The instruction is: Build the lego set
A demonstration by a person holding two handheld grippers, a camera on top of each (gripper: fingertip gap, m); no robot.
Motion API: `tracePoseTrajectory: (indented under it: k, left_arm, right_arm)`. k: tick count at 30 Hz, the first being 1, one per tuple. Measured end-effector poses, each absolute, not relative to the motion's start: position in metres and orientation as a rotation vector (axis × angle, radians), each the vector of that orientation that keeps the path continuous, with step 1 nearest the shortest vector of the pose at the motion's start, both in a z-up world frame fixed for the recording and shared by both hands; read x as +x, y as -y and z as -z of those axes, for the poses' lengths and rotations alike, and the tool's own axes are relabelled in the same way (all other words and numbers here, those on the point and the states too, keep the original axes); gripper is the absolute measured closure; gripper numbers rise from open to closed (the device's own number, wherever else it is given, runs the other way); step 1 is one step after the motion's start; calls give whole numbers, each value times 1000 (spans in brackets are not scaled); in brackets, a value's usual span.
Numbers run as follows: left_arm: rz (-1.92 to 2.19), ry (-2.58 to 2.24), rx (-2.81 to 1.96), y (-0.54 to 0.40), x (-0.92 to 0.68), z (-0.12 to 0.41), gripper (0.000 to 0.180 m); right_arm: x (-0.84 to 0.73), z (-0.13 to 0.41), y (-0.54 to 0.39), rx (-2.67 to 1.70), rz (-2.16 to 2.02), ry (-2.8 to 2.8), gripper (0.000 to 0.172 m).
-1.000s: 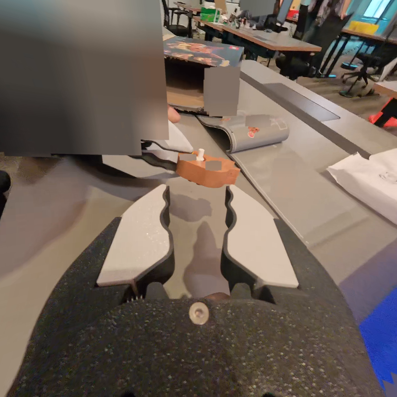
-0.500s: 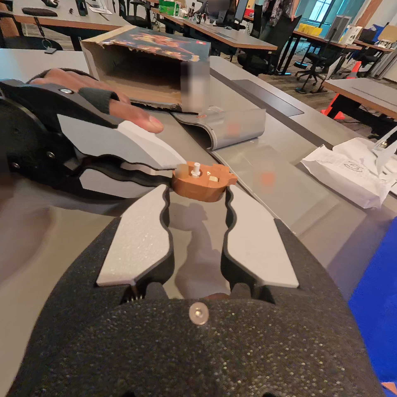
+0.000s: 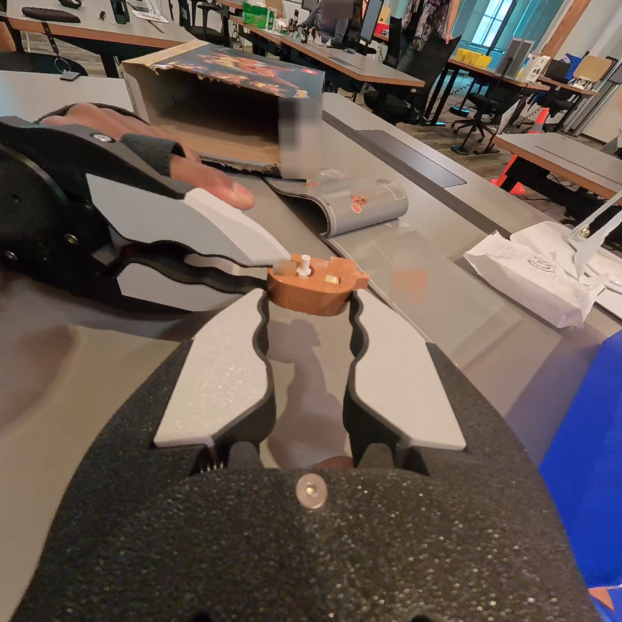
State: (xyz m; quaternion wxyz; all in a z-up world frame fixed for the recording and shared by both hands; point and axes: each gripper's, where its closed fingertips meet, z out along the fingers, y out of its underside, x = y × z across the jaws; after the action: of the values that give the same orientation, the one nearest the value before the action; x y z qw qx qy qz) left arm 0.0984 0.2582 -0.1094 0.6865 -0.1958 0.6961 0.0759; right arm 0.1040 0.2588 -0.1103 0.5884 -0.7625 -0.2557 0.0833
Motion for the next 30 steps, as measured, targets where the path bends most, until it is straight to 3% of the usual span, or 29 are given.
tracePoseTrajectory:
  k: [27,30]
  left_arm:
    - [-68,-1567,-518,-262,99,111,163]
    - [120,-1535,-701,-277,97,107,164]
  right_arm:
    - [106,110,-262,-1786,-159,598,125]
    - [113,105,-263,-1774,-179,570,115]
